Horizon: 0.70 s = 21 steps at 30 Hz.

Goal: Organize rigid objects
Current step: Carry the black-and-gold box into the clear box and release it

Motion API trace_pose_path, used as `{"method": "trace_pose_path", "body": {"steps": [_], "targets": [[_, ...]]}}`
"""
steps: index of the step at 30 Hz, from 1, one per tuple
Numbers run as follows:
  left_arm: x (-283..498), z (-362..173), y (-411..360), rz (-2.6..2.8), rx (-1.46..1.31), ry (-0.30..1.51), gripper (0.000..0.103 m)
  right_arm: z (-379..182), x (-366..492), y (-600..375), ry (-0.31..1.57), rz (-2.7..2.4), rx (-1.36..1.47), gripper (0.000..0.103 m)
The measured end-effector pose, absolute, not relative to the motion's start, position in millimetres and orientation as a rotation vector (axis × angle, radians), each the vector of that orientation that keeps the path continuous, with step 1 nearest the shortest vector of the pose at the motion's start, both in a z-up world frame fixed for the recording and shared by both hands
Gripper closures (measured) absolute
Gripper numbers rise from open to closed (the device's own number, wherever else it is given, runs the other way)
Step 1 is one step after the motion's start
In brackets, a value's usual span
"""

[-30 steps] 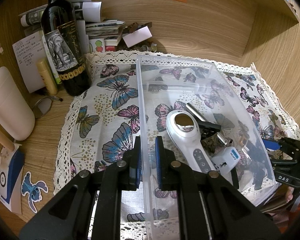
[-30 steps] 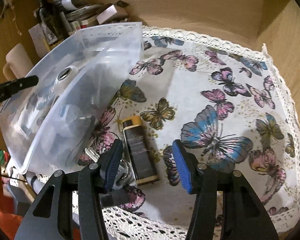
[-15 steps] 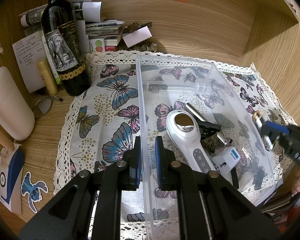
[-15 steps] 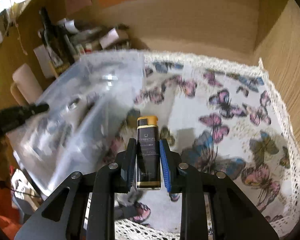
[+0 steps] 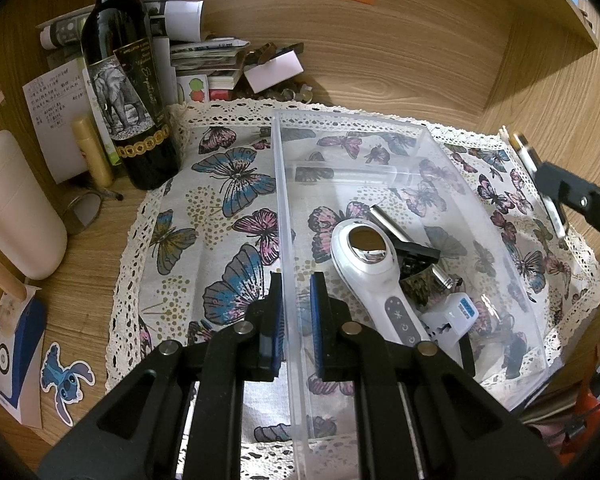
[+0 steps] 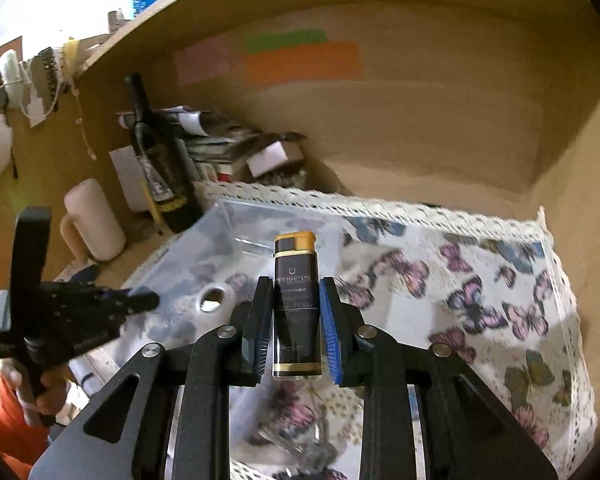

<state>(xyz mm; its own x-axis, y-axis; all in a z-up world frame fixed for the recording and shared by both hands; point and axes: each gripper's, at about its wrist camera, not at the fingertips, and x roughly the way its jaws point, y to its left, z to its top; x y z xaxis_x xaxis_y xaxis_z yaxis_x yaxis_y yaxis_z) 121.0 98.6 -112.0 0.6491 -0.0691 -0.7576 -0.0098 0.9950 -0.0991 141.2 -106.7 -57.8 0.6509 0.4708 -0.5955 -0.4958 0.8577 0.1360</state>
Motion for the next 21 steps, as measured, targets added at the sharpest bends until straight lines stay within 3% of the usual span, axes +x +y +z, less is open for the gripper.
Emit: {"method": "trace_pose_path", "body": {"steps": [21], "targets": [[121,-111,100,-0.036,-0.088,0.863,0.093,-87,169,-51,0.747,0.65,-0.111,0.081]]}}
